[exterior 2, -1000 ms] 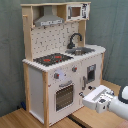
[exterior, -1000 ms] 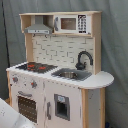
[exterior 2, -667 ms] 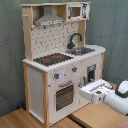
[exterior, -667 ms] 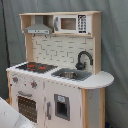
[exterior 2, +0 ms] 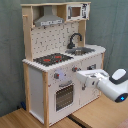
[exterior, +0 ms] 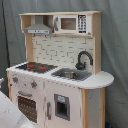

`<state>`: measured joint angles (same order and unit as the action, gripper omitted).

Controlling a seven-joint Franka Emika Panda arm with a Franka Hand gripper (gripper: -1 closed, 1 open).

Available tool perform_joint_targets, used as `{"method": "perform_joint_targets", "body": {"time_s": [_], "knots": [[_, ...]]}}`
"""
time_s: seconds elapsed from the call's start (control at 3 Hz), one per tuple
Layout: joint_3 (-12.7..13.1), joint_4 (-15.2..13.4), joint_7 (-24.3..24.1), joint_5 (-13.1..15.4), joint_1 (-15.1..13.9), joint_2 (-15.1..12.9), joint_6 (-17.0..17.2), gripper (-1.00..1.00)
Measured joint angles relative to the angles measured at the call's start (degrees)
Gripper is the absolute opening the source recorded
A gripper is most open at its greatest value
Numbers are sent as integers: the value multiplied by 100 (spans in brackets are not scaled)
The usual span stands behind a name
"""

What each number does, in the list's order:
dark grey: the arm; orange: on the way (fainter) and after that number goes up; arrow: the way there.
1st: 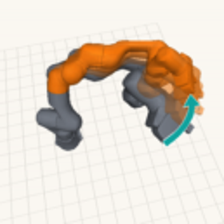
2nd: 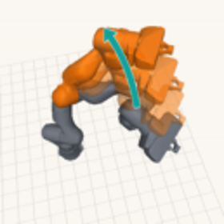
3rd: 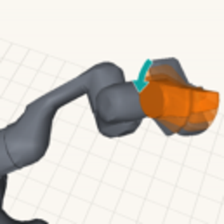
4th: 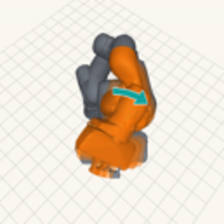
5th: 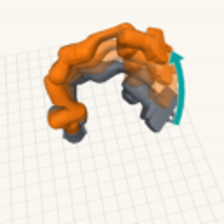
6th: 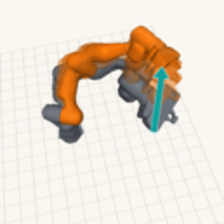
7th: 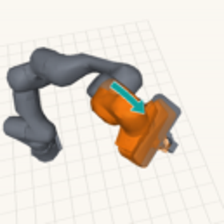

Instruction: Play with the kitchen

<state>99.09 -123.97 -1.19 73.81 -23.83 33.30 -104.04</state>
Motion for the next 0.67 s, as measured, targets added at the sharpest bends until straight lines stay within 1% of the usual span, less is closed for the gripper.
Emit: {"method": "perform_joint_targets", "body": {"time_s": [0.33,0.67], "knots": [[-331,4,-1,-151,219,-210,525,100],[-628,13,-70,-364,478,-370,1020,100]]}}
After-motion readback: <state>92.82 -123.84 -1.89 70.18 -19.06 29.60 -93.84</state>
